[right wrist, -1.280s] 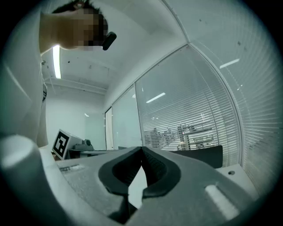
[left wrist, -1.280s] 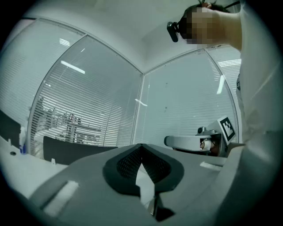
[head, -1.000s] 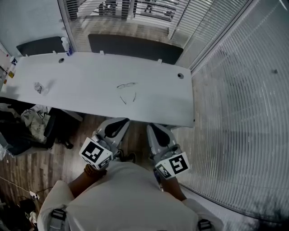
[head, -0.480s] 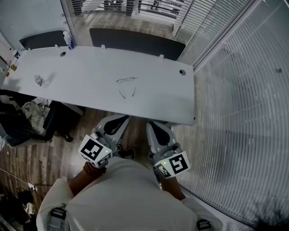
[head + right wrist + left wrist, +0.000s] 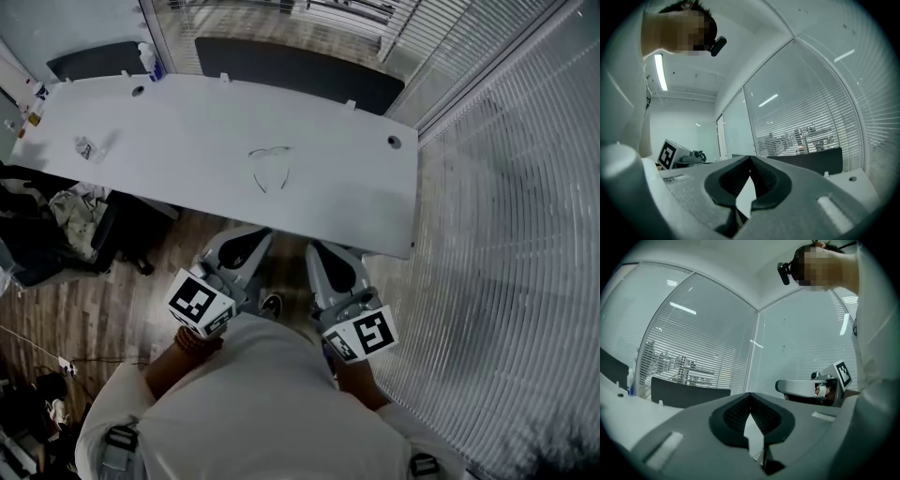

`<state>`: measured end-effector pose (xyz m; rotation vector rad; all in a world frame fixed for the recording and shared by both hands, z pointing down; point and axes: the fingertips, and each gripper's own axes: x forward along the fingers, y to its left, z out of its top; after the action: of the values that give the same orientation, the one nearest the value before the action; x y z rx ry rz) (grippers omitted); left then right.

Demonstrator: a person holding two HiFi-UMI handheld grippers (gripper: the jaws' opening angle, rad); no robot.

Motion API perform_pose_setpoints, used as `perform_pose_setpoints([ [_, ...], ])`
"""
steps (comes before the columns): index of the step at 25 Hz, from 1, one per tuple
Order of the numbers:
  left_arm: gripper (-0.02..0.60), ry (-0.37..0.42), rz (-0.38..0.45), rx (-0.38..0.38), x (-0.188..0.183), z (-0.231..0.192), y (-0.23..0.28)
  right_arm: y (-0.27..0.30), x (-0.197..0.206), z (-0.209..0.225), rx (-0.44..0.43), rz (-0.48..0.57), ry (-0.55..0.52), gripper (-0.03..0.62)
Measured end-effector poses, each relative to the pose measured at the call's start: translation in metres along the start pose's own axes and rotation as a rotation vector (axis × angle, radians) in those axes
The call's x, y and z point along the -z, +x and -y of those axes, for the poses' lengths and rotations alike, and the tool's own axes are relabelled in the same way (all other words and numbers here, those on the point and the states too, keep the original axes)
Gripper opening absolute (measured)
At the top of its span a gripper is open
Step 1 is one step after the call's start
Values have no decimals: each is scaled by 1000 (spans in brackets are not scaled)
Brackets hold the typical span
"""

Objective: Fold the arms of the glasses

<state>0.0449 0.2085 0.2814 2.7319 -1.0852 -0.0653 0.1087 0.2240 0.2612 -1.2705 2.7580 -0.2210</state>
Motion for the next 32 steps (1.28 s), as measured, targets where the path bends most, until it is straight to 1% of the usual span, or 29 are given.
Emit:
perform_pose_setpoints([
  [4, 3, -6, 9, -4, 4, -25, 12, 24, 3, 14, 0, -9, -2, 2],
  [7, 3, -11, 12, -10, -3, -52, 25, 51, 4, 24, -1, -18, -10, 2],
  [13, 3, -4, 20, -10, -15, -127, 56, 129, 4, 52, -6, -38, -31, 2],
  [15, 3, 1, 12, -5, -20, -153, 68, 156, 1, 63, 3, -42, -37, 2],
  [18, 3, 22, -11, 13, -16, -194, 85, 196, -2, 82, 29, -37, -44, 2],
  [21, 3, 21, -33, 39, -15, -224, 101, 222, -3, 100, 69, -31, -46, 2],
  [26, 3, 9, -18, 69, -35, -243, 123, 241, -6, 118, 95, -45, -44, 2],
  [29, 3, -11, -13, 67, -45, -247, 134, 248, -9, 126, 94, -56, -45, 2],
  [32, 3, -26, -22, 56, -42, -251, 140, 252, -4, 132, 87, -80, -40, 2],
])
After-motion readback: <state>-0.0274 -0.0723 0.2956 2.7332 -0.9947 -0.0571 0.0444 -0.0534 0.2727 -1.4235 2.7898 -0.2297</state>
